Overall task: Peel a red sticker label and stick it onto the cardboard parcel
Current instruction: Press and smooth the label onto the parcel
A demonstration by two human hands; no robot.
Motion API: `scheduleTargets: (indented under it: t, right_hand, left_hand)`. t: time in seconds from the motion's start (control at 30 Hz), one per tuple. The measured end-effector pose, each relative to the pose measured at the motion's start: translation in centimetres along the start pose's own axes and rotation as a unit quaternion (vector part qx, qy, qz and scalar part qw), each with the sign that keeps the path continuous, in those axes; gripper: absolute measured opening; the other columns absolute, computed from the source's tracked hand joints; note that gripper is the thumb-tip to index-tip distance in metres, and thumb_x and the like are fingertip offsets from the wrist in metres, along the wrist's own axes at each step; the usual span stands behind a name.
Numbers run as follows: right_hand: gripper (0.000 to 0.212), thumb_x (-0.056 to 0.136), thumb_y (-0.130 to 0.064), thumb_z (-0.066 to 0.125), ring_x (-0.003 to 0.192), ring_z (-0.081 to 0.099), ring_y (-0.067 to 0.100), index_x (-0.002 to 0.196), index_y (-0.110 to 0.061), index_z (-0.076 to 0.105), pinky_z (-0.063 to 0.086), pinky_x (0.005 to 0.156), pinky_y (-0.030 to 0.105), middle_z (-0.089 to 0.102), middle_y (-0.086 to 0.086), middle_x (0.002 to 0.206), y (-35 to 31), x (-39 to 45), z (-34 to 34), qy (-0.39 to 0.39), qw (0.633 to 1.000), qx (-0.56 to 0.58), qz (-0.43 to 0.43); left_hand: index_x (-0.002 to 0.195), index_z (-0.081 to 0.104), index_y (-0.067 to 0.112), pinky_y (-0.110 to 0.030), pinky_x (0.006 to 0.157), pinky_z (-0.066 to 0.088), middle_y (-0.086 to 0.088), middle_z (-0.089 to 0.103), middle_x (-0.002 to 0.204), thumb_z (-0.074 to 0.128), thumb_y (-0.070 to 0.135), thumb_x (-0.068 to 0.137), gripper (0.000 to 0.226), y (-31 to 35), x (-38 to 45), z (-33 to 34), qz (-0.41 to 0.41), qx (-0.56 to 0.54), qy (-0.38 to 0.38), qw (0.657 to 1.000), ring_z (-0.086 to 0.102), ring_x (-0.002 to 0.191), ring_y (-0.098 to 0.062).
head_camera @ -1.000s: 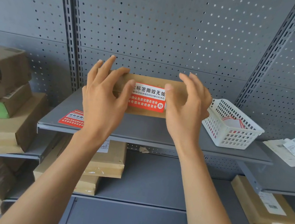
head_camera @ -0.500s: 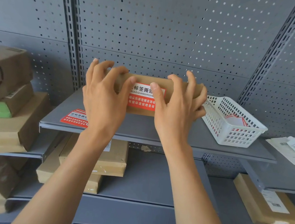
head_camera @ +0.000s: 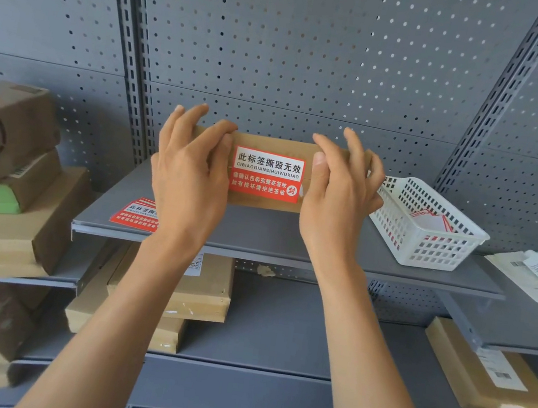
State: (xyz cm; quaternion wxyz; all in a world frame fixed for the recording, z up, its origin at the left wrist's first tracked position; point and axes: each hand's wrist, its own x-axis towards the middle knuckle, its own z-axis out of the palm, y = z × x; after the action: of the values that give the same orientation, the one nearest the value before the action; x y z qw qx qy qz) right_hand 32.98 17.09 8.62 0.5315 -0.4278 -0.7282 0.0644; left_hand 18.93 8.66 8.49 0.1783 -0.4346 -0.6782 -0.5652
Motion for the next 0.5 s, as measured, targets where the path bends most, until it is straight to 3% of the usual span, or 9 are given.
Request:
scheduleTargets:
  t: [0.13,0.3,0.5]
  right_hand:
    - [0.046,0.098,-0.051,0.054,0.147,0.025,0.036,0.139,-0.031,0.059,0.025,0.108,0.059,0.034,-0.002,0.164,0.2,0.1,-0.8,-0.041,0.999,0.005,-0.019]
    - [0.054,0.097,-0.048,0.059,0.150,0.017,0.042,0.148,-0.032,0.050,0.022,0.113,0.067,0.027,-0.002,0.168,1.6,0.4,-1.8,-0.088,0.995,0.023,-0.051]
    - [0.062,0.095,-0.040,0.067,0.154,0.005,0.039,0.151,-0.037,0.043,0.016,0.115,0.064,0.021,-0.007,0.169,2.2,0.7,-3.0,-0.151,0.986,0.006,-0.078]
  left_hand:
    - [0.132,0.067,0.023,-0.046,0.113,0.030,-0.006,0.044,0.160,0.056,0.046,0.099,0.042,-0.1,0.5,-0.5,0.024,0.021,-0.037,0.999,0.026,0.154,-0.028]
    - [0.146,0.055,0.027,-0.055,0.105,0.036,-0.002,0.029,0.168,0.055,0.046,0.099,0.050,-1.2,0.5,-1.0,0.102,0.064,-0.101,0.988,0.011,0.159,-0.032]
    - [0.151,0.048,0.030,-0.062,0.101,0.035,-0.004,0.018,0.171,0.058,0.044,0.095,0.059,-2.0,0.6,-1.7,0.152,0.081,-0.159,0.972,-0.002,0.158,-0.041]
